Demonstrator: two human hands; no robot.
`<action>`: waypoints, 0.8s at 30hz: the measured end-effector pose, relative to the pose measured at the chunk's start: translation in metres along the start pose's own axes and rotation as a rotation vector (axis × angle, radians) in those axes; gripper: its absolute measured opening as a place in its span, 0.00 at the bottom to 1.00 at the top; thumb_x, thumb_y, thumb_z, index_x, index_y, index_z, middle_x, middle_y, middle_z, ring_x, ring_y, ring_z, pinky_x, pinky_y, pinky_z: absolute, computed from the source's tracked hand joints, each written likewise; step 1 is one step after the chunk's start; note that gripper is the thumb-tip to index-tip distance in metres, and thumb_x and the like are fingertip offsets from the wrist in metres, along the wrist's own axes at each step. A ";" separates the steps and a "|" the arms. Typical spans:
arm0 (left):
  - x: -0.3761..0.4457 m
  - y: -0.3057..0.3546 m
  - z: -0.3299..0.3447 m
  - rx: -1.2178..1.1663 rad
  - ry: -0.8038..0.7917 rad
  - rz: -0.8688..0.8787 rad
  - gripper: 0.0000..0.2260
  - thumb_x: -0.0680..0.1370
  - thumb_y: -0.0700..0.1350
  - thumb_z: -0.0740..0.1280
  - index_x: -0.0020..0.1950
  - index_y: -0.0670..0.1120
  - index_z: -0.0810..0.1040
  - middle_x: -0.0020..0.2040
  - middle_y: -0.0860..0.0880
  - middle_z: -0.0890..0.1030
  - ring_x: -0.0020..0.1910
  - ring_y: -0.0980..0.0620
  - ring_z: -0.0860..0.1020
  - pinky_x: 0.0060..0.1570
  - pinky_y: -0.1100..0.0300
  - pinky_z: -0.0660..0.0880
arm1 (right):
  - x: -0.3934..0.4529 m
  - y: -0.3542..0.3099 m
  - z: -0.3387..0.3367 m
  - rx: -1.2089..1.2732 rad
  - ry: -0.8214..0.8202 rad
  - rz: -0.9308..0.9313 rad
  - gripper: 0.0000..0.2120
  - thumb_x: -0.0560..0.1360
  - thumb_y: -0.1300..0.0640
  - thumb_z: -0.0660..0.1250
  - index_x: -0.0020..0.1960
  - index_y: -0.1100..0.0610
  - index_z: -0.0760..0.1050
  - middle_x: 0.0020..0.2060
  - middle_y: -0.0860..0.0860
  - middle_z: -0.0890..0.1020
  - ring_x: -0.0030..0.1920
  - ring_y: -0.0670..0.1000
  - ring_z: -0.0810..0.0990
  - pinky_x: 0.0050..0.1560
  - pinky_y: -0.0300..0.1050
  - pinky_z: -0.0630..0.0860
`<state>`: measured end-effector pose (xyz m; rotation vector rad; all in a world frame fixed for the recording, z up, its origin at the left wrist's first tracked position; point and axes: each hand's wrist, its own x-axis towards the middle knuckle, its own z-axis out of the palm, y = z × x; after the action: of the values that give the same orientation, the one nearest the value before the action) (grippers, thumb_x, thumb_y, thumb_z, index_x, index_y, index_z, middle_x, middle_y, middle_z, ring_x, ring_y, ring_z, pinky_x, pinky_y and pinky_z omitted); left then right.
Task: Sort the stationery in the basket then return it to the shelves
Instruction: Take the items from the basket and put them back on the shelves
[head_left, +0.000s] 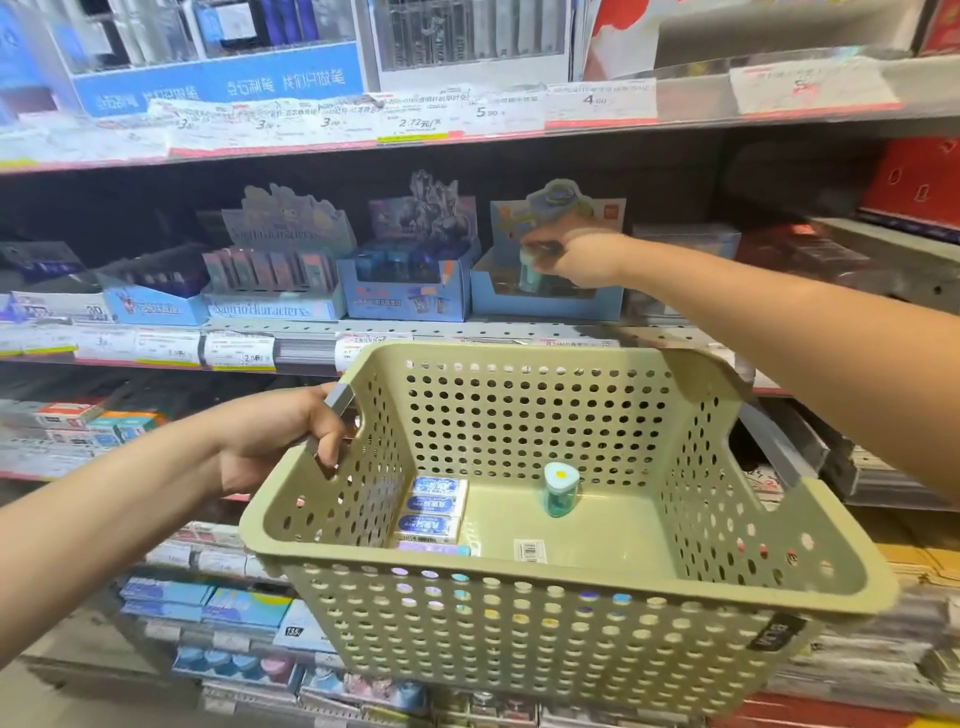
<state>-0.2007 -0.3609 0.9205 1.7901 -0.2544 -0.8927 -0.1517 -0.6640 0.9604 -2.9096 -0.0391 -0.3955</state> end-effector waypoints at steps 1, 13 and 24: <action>0.000 0.000 0.000 -0.005 -0.001 0.002 0.18 0.64 0.25 0.55 0.45 0.43 0.73 0.26 0.40 0.77 0.20 0.45 0.76 0.18 0.55 0.74 | 0.002 0.000 0.001 -0.029 -0.007 0.011 0.18 0.80 0.55 0.58 0.70 0.55 0.68 0.66 0.55 0.72 0.64 0.57 0.72 0.58 0.40 0.66; 0.005 -0.002 -0.007 -0.037 0.019 0.032 0.21 0.57 0.27 0.55 0.45 0.43 0.74 0.29 0.39 0.78 0.21 0.43 0.77 0.20 0.55 0.75 | 0.015 0.001 0.006 -0.052 0.049 0.081 0.16 0.80 0.56 0.60 0.66 0.57 0.70 0.63 0.56 0.74 0.60 0.56 0.74 0.52 0.39 0.65; 0.013 -0.004 -0.012 -0.048 0.029 0.052 0.24 0.54 0.29 0.54 0.46 0.43 0.73 0.29 0.39 0.77 0.21 0.44 0.77 0.19 0.54 0.74 | 0.013 0.000 0.013 -0.120 0.003 0.036 0.16 0.79 0.58 0.61 0.66 0.60 0.71 0.64 0.57 0.75 0.62 0.57 0.74 0.60 0.44 0.69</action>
<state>-0.1850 -0.3578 0.9129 1.7428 -0.2575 -0.8294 -0.1356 -0.6619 0.9517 -3.0230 0.0382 -0.4090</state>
